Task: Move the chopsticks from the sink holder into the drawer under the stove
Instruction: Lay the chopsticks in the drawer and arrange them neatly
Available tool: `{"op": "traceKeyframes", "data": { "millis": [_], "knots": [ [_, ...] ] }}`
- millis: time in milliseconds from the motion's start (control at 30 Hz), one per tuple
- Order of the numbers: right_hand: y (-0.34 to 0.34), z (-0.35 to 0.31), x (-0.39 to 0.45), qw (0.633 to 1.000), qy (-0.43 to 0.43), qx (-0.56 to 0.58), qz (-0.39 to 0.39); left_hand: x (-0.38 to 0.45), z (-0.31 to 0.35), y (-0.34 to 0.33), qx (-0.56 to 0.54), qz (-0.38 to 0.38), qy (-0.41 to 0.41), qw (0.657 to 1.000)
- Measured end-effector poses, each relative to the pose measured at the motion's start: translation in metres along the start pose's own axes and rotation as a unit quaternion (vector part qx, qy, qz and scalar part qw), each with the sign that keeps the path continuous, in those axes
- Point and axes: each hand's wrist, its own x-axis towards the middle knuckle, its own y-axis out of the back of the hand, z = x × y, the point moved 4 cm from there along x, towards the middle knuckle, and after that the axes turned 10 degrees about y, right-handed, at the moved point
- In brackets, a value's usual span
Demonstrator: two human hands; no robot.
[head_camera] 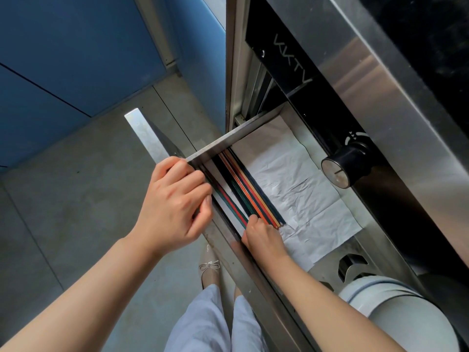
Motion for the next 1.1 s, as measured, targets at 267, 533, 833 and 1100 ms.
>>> {"op": "traceKeyframes", "data": {
  "millis": [267, 533, 833, 1100],
  "knots": [
    [0.004, 0.018, -0.002, 0.988, -0.017, 0.151, -0.004, 0.0, 0.0, 0.001, 0.001, -0.002, 0.002, 1.0],
    [0.024, 0.085, -0.017, 0.974, -0.055, 0.22, 0.016, 0.0, 0.0, 0.001, 0.001, -0.003, 0.006, 1.0],
    [0.031, 0.12, -0.008, 0.951, -0.143, 0.264, 0.076, 0.0, 0.0, -0.001, 0.002, -0.006, 0.008, 1.0],
    [0.027, 0.113, 0.003, 0.971, -0.095, 0.22, 0.02, 0.0, 0.001, 0.0, -0.001, -0.007, 0.01, 1.0]
  ]
}}
